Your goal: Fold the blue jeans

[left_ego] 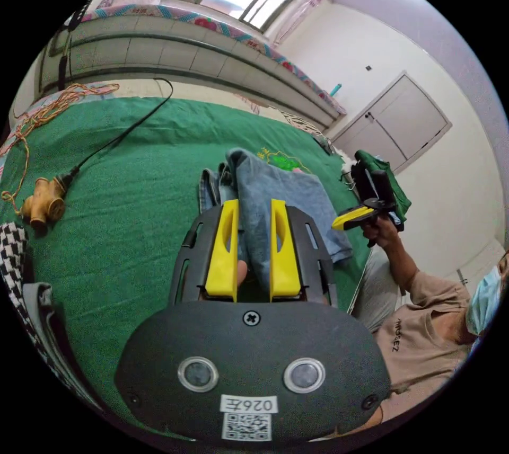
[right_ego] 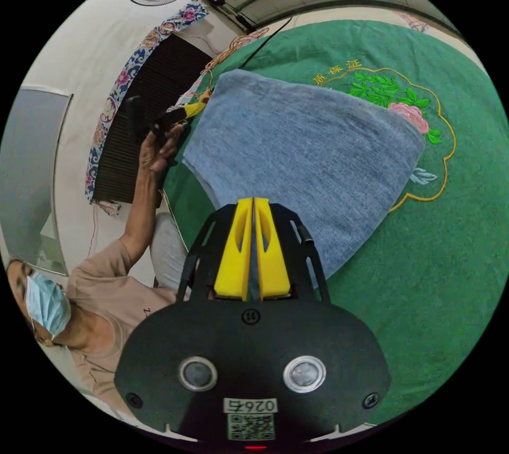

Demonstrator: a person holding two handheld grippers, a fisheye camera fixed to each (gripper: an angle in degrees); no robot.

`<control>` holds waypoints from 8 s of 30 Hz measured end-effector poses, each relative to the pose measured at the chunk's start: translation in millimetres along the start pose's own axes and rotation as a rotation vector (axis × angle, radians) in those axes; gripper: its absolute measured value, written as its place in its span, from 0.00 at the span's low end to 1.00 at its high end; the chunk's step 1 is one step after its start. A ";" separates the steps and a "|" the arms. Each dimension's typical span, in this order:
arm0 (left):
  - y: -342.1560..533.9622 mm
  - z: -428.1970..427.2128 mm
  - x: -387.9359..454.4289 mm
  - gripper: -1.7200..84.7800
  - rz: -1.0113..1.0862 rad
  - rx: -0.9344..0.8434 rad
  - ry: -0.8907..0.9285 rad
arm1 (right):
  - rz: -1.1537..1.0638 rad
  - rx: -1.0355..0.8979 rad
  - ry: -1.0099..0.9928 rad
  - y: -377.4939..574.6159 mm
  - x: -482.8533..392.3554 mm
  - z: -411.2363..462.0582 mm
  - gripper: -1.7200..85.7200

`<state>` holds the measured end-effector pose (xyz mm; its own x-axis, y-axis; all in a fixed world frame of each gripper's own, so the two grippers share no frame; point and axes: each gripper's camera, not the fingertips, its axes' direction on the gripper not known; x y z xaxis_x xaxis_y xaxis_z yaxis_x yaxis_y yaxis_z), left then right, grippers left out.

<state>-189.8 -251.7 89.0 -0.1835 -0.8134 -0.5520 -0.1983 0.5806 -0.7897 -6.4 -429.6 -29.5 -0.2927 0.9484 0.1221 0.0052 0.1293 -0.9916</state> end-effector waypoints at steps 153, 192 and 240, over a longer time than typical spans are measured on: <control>-124.1 -186.0 139.5 0.18 -0.077 -0.201 0.246 | 0.388 0.245 0.143 162.4 133.2 -146.6 0.12; 285.4 -634.7 262.9 0.12 -0.539 1.018 -0.588 | -1.105 0.245 0.595 -14.2 -664.6 393.4 0.04; 454.9 -336.1 197.6 0.01 -0.280 0.917 -0.614 | -0.642 0.620 0.276 347.2 -521.6 -58.5 0.01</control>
<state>-639.8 -136.4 -289.3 0.3089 -0.9369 -0.1637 0.6671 0.3361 -0.6648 204.0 -862.5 -434.9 0.1749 0.7945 0.5815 -0.6132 0.5500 -0.5670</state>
